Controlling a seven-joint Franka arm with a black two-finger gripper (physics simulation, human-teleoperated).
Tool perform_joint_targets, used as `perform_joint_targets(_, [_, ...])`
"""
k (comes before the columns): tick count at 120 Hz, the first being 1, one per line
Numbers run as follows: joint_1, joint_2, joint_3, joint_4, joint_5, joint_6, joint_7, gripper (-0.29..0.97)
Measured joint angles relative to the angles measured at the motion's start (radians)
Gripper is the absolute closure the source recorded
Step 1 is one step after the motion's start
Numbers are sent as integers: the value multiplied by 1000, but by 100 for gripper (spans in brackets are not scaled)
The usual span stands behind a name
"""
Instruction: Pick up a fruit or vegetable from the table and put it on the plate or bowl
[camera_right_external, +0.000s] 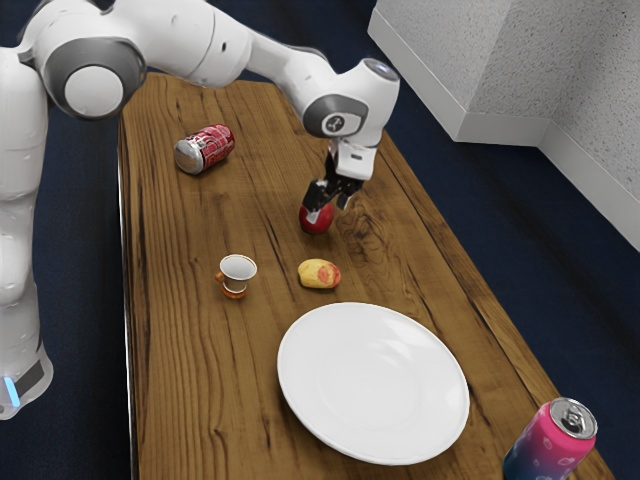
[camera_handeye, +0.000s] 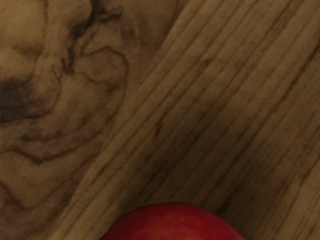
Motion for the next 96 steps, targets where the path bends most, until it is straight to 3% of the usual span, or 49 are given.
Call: perform_joint_targets(96, [6,20,6,-25,-19,32,10,0])
